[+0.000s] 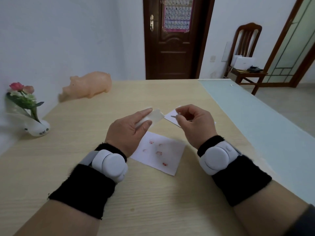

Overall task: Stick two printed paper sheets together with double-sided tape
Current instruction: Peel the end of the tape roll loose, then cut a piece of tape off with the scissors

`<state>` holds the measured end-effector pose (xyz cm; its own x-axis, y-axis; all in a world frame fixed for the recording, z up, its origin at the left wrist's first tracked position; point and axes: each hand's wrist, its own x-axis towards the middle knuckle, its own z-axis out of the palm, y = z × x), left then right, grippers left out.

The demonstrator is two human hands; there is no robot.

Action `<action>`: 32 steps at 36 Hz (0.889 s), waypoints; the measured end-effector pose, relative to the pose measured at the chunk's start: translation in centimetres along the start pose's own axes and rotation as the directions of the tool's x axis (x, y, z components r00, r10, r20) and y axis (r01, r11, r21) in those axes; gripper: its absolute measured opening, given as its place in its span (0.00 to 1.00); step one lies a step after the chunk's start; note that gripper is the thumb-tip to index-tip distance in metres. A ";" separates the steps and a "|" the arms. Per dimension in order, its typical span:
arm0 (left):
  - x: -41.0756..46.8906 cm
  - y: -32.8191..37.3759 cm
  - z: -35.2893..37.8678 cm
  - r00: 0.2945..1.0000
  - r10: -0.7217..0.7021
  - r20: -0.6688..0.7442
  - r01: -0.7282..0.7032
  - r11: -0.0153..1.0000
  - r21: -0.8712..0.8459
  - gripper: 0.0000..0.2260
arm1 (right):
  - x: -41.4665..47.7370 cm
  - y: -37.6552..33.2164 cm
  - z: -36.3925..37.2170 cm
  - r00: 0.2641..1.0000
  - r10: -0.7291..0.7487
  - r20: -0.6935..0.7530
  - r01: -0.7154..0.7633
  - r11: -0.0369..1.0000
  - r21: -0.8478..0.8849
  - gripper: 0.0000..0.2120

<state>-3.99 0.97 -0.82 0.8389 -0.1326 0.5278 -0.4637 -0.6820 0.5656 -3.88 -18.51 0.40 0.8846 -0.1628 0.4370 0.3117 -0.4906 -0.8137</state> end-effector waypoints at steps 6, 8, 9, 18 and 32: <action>0.0 -0.6 0.1 1.000 -0.005 -0.011 0.004 0.998 -0.065 0.24 | 2.5 2.2 -2.1 0.990 0.095 0.100 -0.005 0.751 -0.660 0.16; 0.1 -0.6 0.1 1.000 -0.011 -0.020 0.009 0.996 -0.083 0.24 | 2.9 2.7 -1.9 0.976 0.151 0.156 0.021 0.649 -0.760 0.17; 0.1 -0.7 0.1 1.000 -0.014 -0.023 0.012 0.996 -0.092 0.23 | 2.9 2.9 -1.8 0.969 0.177 0.170 0.028 0.609 -0.793 0.16; 0.1 -1.0 0.0 0.997 -0.061 -0.045 0.056 0.993 -0.101 0.20 | 3.8 2.7 -1.8 0.919 0.337 0.205 0.015 0.488 -0.873 0.13; 0.2 -0.8 -0.2 0.996 -0.072 -0.051 0.064 0.988 -0.143 0.16 | 4.0 2.7 -1.0 0.899 0.343 0.273 0.116 0.414 -0.903 0.06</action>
<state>-3.56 1.63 -1.04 0.8543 -0.0461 0.5178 -0.4451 -0.5793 0.6828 0.17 -21.31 0.37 0.9967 -0.0810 0.0096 -0.0814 -0.9949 0.0596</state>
